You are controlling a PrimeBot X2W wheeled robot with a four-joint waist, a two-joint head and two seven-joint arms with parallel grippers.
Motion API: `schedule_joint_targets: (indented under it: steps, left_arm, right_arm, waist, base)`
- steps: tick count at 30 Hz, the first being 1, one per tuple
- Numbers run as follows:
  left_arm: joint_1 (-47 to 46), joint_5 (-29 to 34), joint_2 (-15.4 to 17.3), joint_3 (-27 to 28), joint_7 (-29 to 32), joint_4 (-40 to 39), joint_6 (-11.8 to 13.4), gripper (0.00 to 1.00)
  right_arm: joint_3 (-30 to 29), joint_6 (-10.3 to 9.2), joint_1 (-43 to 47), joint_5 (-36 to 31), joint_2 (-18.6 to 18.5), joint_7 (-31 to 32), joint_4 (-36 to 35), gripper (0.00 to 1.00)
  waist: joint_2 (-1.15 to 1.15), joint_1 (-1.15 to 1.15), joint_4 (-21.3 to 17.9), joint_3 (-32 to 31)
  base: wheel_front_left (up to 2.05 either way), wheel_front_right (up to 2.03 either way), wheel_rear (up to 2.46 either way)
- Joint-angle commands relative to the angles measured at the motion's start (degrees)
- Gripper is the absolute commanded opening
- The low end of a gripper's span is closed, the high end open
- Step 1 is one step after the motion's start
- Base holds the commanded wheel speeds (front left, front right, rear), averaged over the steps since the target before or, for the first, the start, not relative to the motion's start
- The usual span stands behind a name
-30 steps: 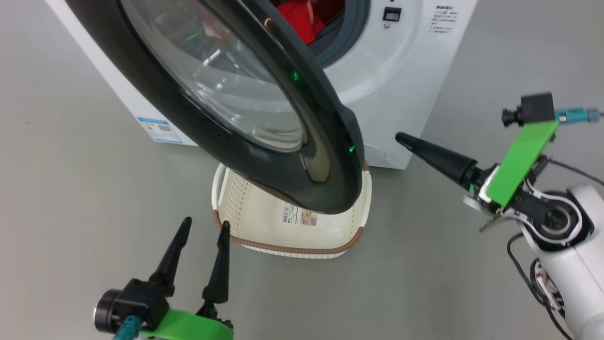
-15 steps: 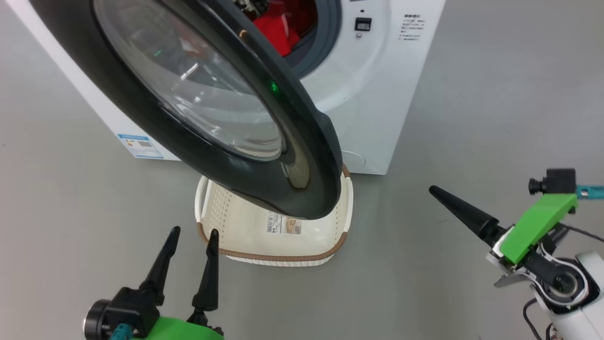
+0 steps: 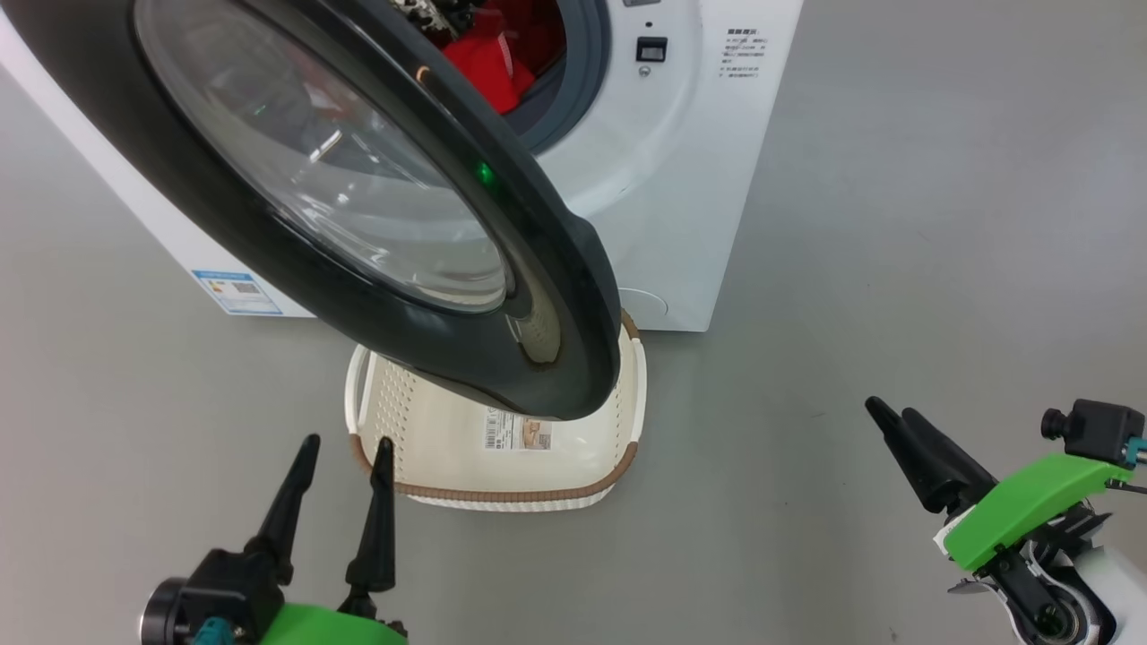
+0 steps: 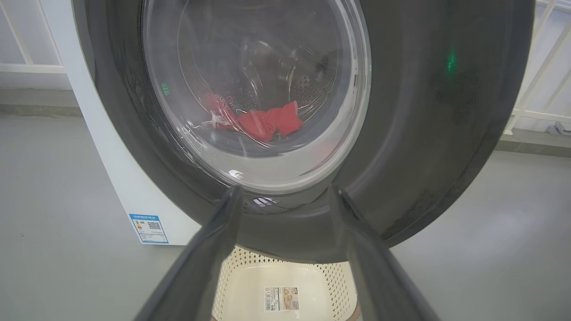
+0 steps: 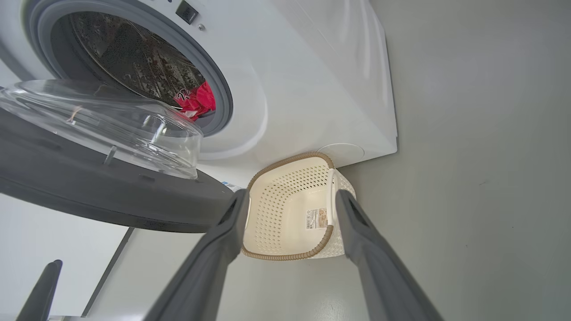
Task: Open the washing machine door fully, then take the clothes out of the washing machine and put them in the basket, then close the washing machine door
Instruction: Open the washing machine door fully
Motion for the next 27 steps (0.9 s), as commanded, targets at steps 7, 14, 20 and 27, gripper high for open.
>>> schedule_joint_targets:
  steps: [7,14,20,27]
  left_arm:
    - [0.3,0.4,0.7,2.4,-0.5,-0.9,-0.6,1.0]
    - [0.3,0.4,0.7,2.9,-0.5,-0.9,-0.5,1.0]
    - [0.3,0.4,0.7,3.1,-0.5,-0.9,-0.5,1.0]
    - [0.2,0.5,0.7,3.1,-0.5,-1.0,-0.6,1.0]
  right_arm:
    - [6.5,0.43,0.3,-6.6,-4.4,-12.4,0.3,1.0]
    - [0.3,0.43,1.4,-16.2,-2.6,-14.5,-0.1,1.0]
    - [-8.9,0.43,6.0,-28.4,1.6,-14.5,-3.8,1.0]
    - [-19.9,0.43,10.5,-39.8,7.1,-14.5,-8.9,1.0]
  waist:
    - [0.0,0.0,-0.4,-0.1]
    - [0.0,0.0,-0.6,0.0]
    - [0.0,0.0,-0.7,-0.1]
    - [0.0,0.0,-0.4,0.0]
  base:
    - [0.0,0.0,0.0]
    - [0.0,0.0,0.0]
    - [0.0,0.0,0.0]
    - [0.0,0.0,0.0]
